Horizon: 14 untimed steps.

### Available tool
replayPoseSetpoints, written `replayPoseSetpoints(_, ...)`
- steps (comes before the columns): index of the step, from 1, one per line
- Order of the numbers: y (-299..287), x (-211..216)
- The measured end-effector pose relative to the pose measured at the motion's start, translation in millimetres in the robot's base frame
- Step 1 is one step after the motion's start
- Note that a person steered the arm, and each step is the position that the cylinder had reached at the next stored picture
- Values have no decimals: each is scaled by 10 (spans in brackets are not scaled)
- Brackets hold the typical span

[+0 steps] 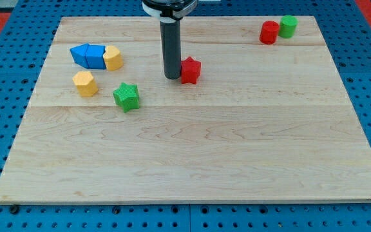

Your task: Push the green circle diagonally left above the red circle

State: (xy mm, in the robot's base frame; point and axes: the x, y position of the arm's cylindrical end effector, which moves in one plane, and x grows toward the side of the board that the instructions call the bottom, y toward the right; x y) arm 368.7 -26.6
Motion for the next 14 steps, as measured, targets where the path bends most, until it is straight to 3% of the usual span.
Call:
replayPoseSetpoints(1, -1, -15)
replayPoseSetpoints(3, -29, -659)
replayPoseSetpoints(6, 885, -1747)
replayPoseSetpoints(9, 1707, -1771)
replayPoseSetpoints(14, 2261, -1777)
